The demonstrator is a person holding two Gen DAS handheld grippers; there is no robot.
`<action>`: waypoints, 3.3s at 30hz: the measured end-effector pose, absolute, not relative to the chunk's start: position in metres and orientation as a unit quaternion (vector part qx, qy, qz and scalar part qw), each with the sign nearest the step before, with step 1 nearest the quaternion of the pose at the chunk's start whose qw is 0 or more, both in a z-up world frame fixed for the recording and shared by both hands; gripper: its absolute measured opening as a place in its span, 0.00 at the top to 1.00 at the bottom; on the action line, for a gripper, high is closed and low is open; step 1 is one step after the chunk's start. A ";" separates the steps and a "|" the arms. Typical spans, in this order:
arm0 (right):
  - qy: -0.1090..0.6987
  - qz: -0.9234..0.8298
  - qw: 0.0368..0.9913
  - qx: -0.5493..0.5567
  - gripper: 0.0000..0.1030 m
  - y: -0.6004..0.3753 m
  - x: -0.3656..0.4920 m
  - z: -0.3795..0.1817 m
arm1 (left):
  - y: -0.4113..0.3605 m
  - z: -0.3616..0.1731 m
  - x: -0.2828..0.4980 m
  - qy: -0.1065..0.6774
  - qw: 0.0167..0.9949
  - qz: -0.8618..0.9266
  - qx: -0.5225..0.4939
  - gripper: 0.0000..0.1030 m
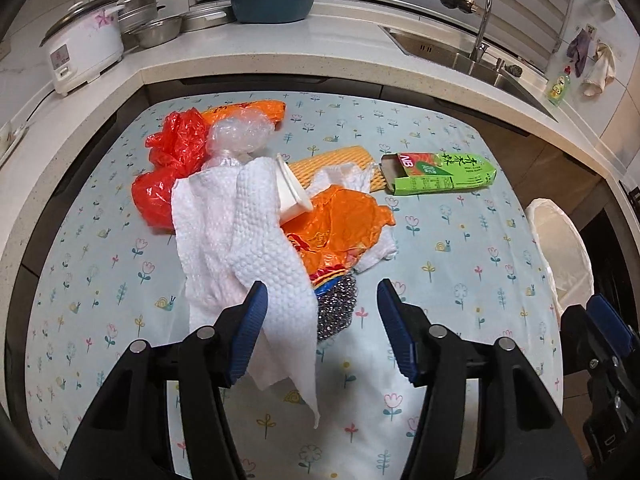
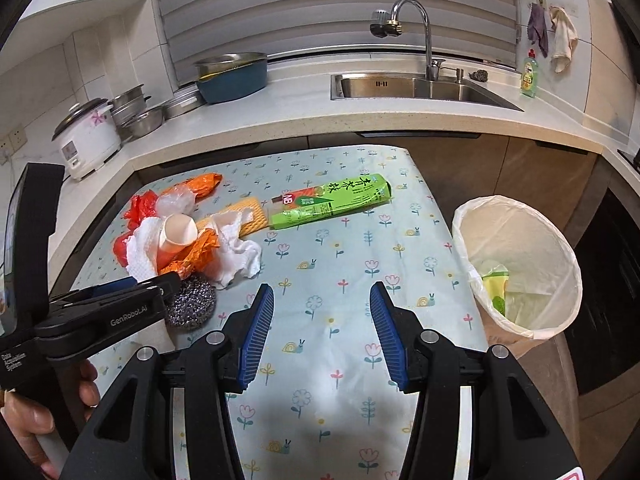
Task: Collect trash
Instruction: 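Grasp the white paper towel with the left gripper, then grasp the orange plastic bag with the right gripper and lift it, then carry the orange bag with the right gripper while the left gripper carries the paper towel to the bin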
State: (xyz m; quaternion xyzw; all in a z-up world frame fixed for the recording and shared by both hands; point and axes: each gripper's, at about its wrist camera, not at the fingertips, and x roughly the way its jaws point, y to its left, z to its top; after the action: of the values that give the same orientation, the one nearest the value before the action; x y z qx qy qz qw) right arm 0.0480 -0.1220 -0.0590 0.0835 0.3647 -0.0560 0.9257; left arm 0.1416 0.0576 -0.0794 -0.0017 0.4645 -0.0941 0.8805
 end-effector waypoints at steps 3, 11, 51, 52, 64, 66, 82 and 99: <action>0.368 -0.051 0.925 0.080 0.52 -0.110 0.052 -0.061 | 0.067 -0.088 0.147 0.477 0.873 -0.104 -0.010 0.69; 0.375 -0.022 0.924 0.071 0.52 -0.076 0.066 -0.062 | 0.093 -0.070 0.138 0.458 0.880 -0.127 -0.024 0.98; 0.420 0.057 0.902 0.089 0.86 0.003 0.146 -0.106 | 0.170 -0.058 0.159 0.433 0.893 -0.108 -0.057 0.98; 0.415 0.058 0.904 0.089 0.87 0.002 0.144 -0.102 | 0.168 -0.056 0.158 0.432 0.894 -0.108 -0.057 0.98; 0.353 0.032 0.929 0.105 0.91 -0.038 0.107 -0.054 | 0.135 -0.024 0.134 0.407 0.903 -0.132 -0.043 0.99; 0.343 0.024 0.933 0.108 0.91 -0.049 0.100 -0.046 | 0.126 -0.017 0.129 0.401 0.904 -0.139 -0.040 0.99; 0.294 -0.047 0.941 0.160 0.93 -0.158 0.046 -0.022 | 0.019 0.024 0.099 0.368 0.906 -0.210 0.003 0.99; 0.292 -0.174 0.919 0.201 0.93 -0.300 -0.003 -0.051 | -0.147 0.011 0.100 0.377 0.866 -0.328 0.026 0.98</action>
State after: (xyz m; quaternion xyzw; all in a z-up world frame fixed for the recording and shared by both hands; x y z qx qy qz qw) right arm -0.0034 -0.3004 -0.0511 0.2005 0.2920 -0.1742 0.9188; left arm 0.1004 -0.1474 0.0112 0.0262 0.3770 -0.3280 0.8658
